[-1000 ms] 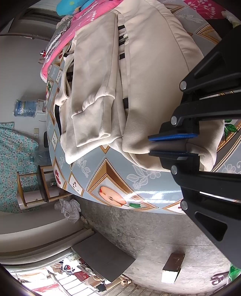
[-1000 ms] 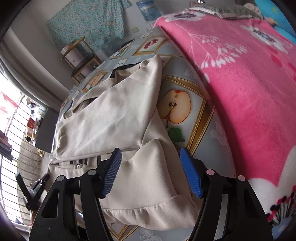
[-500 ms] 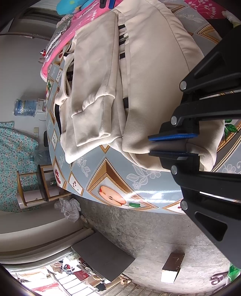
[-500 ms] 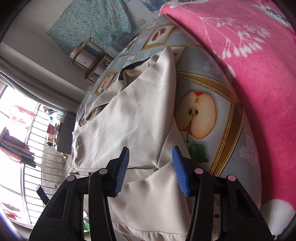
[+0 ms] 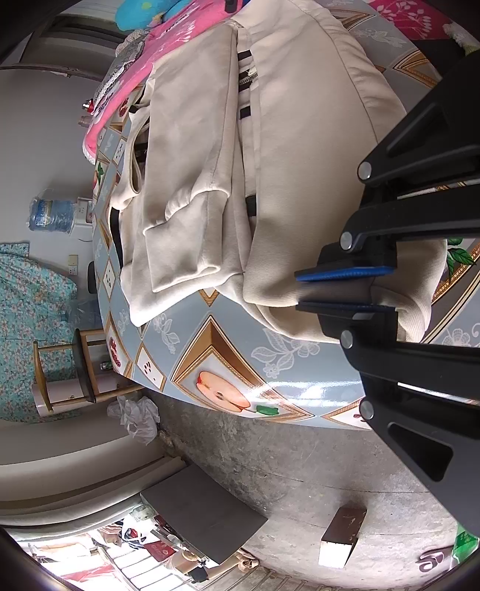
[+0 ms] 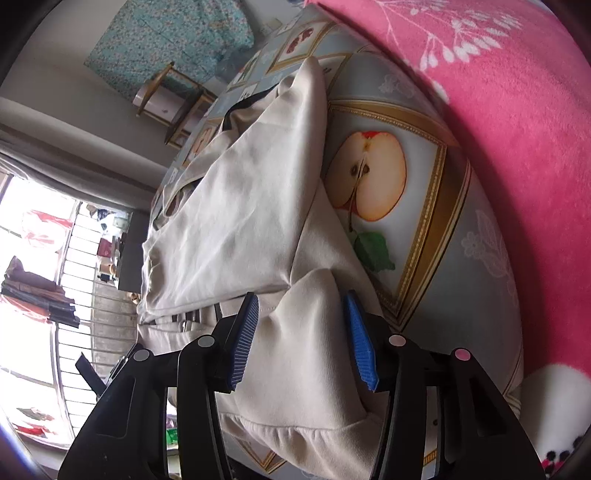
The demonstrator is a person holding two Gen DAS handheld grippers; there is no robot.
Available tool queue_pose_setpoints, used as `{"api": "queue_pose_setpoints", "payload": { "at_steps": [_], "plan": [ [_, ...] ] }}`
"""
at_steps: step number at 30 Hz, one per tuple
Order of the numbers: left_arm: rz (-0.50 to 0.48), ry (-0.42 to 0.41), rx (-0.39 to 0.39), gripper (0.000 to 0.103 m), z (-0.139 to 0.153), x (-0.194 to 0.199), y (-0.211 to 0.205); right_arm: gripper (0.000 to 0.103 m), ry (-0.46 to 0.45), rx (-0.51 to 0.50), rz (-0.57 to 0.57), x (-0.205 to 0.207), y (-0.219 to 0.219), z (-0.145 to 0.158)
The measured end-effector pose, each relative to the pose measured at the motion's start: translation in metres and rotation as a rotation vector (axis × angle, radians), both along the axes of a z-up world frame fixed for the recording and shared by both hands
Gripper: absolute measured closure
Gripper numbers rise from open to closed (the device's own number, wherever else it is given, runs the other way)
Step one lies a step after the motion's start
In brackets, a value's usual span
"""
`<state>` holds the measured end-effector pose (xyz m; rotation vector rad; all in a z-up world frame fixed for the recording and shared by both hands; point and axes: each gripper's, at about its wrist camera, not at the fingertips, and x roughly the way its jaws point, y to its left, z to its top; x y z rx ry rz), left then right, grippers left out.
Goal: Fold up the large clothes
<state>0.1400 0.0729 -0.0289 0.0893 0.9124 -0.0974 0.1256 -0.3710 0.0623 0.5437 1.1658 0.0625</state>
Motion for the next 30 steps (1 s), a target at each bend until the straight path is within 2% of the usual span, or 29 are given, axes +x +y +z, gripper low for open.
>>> {"api": "queue_pose_setpoints", "payload": {
  "at_steps": [4, 6, 8, 11, 15, 18, 20, 27, 30],
  "plan": [
    [-0.001, 0.0, -0.004, 0.092, -0.001, 0.0, 0.0, 0.059, 0.015, -0.068, 0.059, -0.007, 0.013, 0.001],
    [-0.008, -0.006, -0.028, 0.092, 0.0, -0.001, 0.002, 0.074, 0.011, -0.131, 0.084, -0.01, 0.021, 0.003],
    [-0.023, -0.015, -0.081, 0.092, 0.003, -0.003, 0.007, 0.076, 0.009, -0.185, 0.104, -0.013, 0.028, 0.004],
    [-0.064, -0.006, -0.173, 0.092, 0.006, -0.004, 0.014, 0.077, 0.012, -0.254, 0.123, -0.015, 0.033, 0.005],
    [-0.107, 0.021, -0.232, 0.089, 0.007, 0.0, 0.015, 0.075, 0.017, -0.271, 0.112, -0.016, 0.034, 0.001],
    [-0.11, 0.058, -0.231, 0.083, 0.003, 0.006, 0.012, 0.074, 0.019, -0.271, 0.109, -0.016, 0.034, 0.0],
    [-0.092, 0.087, -0.223, 0.082, -0.001, 0.012, 0.012, 0.074, 0.018, -0.279, 0.11, -0.017, 0.034, 0.002],
    [-0.032, 0.179, -0.267, 0.082, -0.01, 0.027, 0.018, 0.073, 0.021, -0.301, 0.115, -0.014, 0.04, 0.0],
    [-0.022, 0.211, -0.304, 0.073, -0.012, 0.033, 0.021, 0.073, 0.021, -0.303, 0.116, -0.014, 0.04, 0.0]
  ]
}}
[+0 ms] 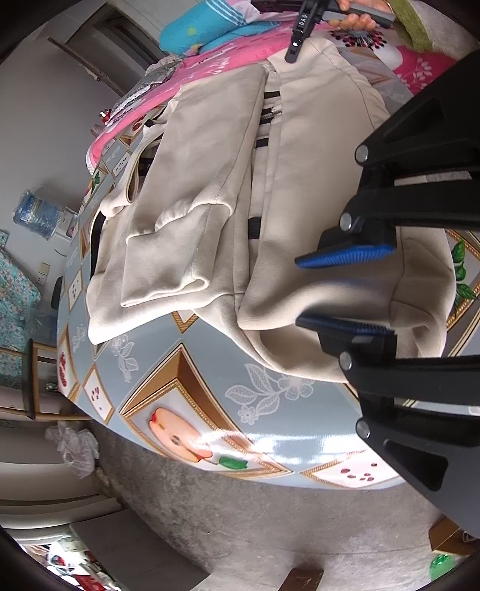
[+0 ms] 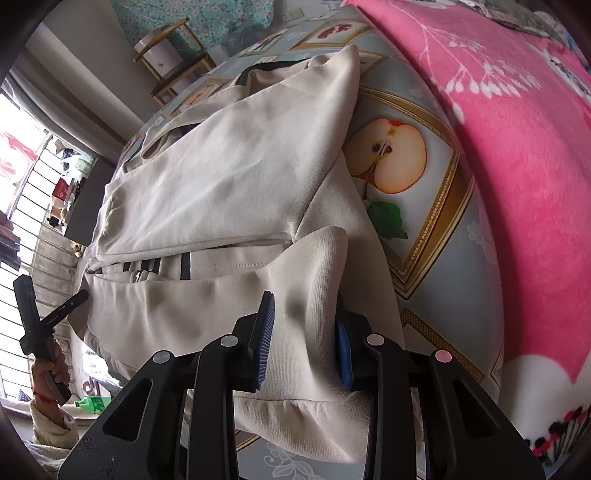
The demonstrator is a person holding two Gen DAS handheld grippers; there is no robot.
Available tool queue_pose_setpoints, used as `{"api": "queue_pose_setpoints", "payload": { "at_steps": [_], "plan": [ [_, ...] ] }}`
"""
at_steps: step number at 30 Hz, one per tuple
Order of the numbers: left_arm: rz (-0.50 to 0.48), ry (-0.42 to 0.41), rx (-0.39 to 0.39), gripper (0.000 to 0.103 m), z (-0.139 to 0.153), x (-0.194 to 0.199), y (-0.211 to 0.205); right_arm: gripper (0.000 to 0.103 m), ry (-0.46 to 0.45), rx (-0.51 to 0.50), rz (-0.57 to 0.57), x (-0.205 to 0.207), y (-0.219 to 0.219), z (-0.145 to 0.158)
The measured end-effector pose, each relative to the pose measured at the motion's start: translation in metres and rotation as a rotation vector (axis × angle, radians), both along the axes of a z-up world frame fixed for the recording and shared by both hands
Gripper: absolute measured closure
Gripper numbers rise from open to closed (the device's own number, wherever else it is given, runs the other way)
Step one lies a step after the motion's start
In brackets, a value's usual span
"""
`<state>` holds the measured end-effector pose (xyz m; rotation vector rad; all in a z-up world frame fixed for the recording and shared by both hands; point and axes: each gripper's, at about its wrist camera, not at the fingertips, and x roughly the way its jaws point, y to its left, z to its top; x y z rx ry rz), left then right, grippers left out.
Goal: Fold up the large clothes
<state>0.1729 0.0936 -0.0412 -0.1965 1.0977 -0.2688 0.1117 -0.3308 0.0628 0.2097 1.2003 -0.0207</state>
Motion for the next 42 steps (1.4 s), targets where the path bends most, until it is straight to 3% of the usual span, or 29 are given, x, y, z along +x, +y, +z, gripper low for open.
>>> {"api": "queue_pose_setpoints", "payload": {
  "at_steps": [7, 14, 16, 19, 24, 29, 34, 42],
  "plan": [
    [0.001, 0.017, -0.037, 0.059, -0.001, 0.009, -0.003, 0.072, -0.002, 0.004, -0.003, 0.0, 0.001, -0.001],
    [0.041, -0.016, -0.062, 0.059, -0.002, 0.008, -0.002, 0.072, -0.005, 0.0, -0.001, 0.001, -0.001, -0.002],
    [0.044, -0.032, -0.004, 0.071, -0.002, 0.005, -0.006, 0.072, -0.007, -0.018, 0.005, 0.0, 0.001, -0.002],
    [0.029, -0.052, 0.076, 0.082, -0.001, 0.002, -0.011, 0.072, -0.013, -0.047, 0.013, -0.001, 0.005, -0.002],
    [0.007, -0.094, 0.154, 0.091, 0.003, -0.004, -0.018, 0.075, -0.02, -0.13, 0.028, -0.001, 0.016, -0.002],
    [-0.031, -0.181, 0.267, 0.094, 0.015, -0.015, -0.034, 0.085, -0.03, -0.216, 0.027, -0.004, 0.027, -0.003],
    [-0.066, -0.243, 0.348, 0.095, 0.022, -0.023, -0.046, 0.092, -0.055, -0.221, 0.009, -0.008, 0.028, -0.001],
    [-0.064, -0.237, 0.35, 0.095, 0.02, -0.022, -0.045, 0.094, -0.075, -0.257, 0.005, -0.014, 0.03, 0.003]
  ]
}}
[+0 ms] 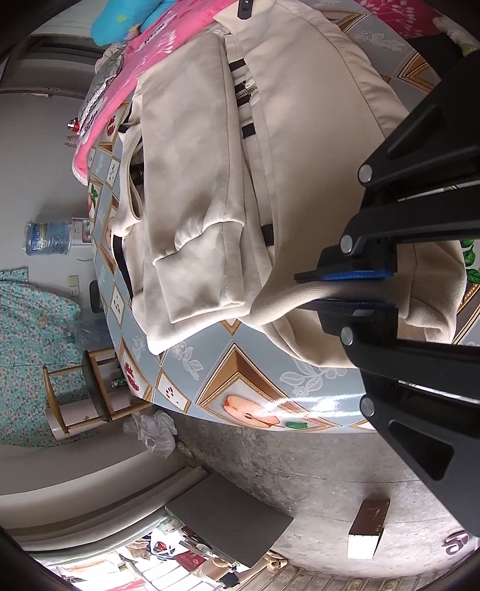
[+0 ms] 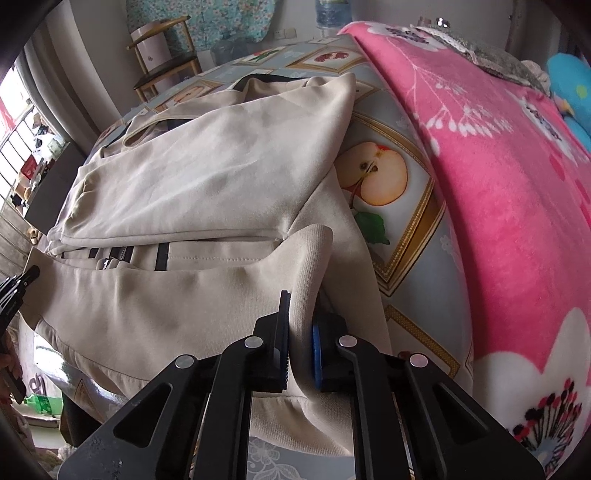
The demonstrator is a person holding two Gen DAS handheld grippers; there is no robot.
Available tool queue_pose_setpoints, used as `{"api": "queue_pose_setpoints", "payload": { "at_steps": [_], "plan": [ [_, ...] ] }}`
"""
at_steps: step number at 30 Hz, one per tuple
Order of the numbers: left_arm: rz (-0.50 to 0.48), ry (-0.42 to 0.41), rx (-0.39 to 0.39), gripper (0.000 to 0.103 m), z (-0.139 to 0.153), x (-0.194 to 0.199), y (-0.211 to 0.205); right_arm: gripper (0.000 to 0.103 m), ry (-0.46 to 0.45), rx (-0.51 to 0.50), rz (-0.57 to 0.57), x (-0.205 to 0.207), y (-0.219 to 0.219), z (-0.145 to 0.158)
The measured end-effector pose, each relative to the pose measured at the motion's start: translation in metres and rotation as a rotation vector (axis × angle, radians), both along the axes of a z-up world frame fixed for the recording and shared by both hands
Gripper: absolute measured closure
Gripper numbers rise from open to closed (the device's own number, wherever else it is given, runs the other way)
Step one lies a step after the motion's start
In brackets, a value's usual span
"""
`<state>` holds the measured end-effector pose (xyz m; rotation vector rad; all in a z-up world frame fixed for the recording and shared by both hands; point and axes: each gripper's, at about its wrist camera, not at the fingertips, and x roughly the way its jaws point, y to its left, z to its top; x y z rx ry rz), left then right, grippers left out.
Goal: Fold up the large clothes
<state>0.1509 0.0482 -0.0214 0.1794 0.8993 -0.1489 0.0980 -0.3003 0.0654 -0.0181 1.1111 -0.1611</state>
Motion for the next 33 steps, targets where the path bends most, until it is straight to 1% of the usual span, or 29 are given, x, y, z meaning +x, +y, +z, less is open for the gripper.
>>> {"api": "queue_pose_setpoints", "payload": {
  "at_steps": [3, 7, 33],
  "plan": [
    [-0.003, -0.002, 0.008, 0.095, -0.0003, -0.0009, -0.0004, 0.094, -0.007, -0.013, 0.006, 0.0001, 0.0022, 0.0016],
    [-0.004, -0.002, 0.015, 0.095, -0.0012, -0.0009, -0.0012, 0.094, 0.006, -0.022, 0.004, 0.0004, 0.0027, -0.0028],
    [-0.01, -0.004, 0.032, 0.095, -0.0042, -0.0019, -0.0041, 0.093, 0.018, -0.035, 0.003, 0.0005, 0.0034, -0.0048]
  ]
}}
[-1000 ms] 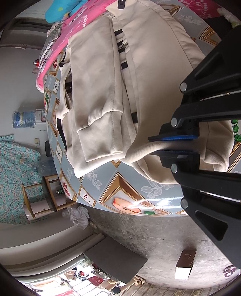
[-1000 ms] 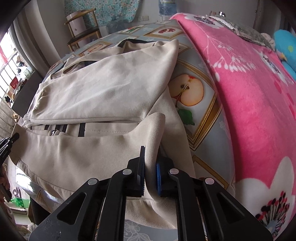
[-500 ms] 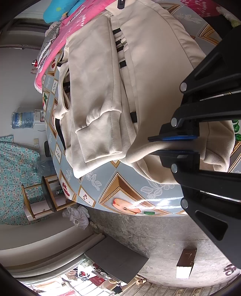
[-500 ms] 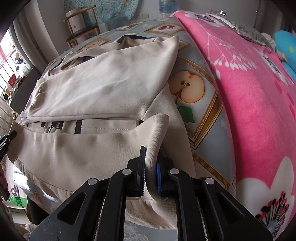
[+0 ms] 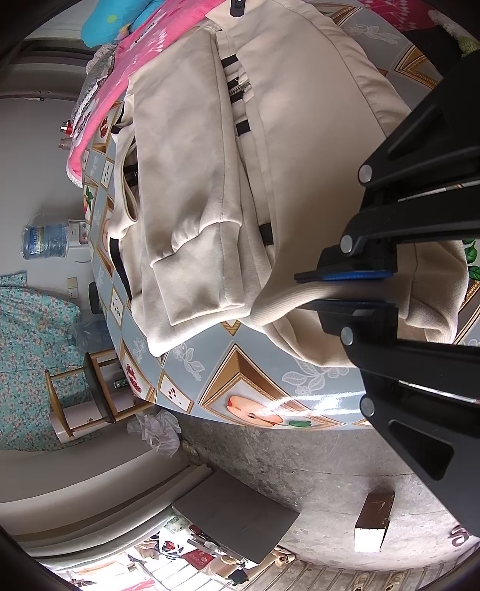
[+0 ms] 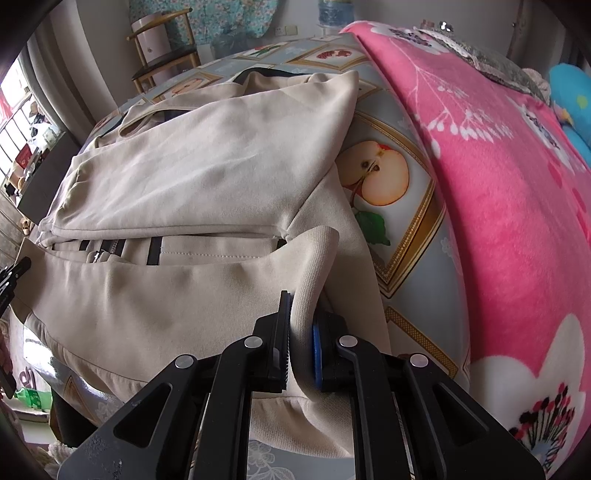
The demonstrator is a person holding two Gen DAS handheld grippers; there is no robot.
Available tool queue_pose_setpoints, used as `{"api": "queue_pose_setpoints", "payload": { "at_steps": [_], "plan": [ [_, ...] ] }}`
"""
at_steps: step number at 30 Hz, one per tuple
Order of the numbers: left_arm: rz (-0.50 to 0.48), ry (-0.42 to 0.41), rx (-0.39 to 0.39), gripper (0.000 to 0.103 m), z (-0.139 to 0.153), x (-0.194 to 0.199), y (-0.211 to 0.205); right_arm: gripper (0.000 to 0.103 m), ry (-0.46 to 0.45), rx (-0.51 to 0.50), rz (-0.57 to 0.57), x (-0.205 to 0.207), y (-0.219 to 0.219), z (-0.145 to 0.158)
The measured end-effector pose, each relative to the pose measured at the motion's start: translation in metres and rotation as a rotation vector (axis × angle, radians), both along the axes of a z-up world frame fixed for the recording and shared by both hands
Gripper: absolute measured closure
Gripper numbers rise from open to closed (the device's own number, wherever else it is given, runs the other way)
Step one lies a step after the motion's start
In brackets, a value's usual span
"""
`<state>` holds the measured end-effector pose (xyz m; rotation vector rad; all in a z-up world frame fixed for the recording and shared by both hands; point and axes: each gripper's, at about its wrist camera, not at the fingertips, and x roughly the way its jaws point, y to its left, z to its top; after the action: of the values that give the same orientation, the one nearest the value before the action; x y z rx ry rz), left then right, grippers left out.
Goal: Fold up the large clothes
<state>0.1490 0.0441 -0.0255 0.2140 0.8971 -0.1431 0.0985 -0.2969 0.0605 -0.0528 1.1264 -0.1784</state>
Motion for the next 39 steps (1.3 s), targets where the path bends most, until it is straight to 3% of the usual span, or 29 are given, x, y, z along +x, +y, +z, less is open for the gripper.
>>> {"api": "queue_pose_setpoints", "payload": {
  "at_steps": [39],
  "plan": [
    [-0.01, -0.011, 0.034, 0.095, -0.0009, -0.0027, -0.0019, 0.093, -0.003, -0.003, 0.001, -0.001, -0.001, -0.0008]
  ]
}}
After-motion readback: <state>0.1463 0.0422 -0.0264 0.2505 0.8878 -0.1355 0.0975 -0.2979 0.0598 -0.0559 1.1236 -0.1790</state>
